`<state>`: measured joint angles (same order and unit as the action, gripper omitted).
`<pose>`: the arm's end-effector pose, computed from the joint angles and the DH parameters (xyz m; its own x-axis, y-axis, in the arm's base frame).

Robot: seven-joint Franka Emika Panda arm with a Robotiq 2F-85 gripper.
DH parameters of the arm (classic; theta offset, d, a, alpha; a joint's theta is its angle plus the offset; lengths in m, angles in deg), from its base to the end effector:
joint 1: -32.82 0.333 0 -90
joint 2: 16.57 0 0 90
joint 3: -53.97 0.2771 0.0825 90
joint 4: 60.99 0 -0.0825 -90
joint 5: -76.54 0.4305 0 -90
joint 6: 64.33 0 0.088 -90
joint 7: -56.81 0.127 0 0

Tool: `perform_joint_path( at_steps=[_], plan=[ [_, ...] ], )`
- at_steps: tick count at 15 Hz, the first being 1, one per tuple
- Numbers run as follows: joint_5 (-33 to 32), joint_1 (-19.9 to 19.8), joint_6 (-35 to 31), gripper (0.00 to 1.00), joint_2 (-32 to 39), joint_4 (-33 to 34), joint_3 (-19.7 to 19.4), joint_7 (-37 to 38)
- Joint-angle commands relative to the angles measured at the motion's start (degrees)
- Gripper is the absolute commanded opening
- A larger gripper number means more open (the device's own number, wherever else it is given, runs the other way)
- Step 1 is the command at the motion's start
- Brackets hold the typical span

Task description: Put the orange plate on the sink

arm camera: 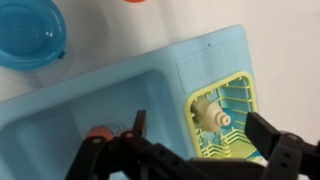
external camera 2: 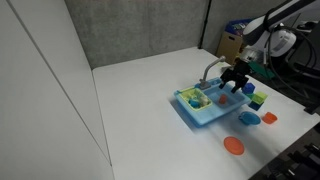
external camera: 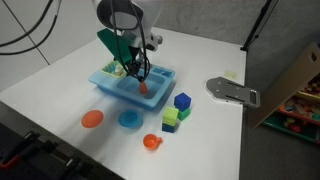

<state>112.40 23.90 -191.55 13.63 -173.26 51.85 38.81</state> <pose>0.5911 -0.0881 0.0994 0.9407 -0.2706 -0.2044 -0.3344 -0.8407 -0.4259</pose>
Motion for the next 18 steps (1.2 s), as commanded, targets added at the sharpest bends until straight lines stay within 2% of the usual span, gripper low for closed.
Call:
perform_joint_path(
  at_steps=[1,10,18],
  plan=[
    [-7.10,0.37,0.87,1.00,-3.79,-0.46,-0.63,5.23],
    [-24.91,0.97,7.09,1.00,-14.06,-2.06,-3.08,13.42],
    [-35.94,1.08,14.69,1.00,-25.96,-3.88,-4.61,17.07]
  ],
)
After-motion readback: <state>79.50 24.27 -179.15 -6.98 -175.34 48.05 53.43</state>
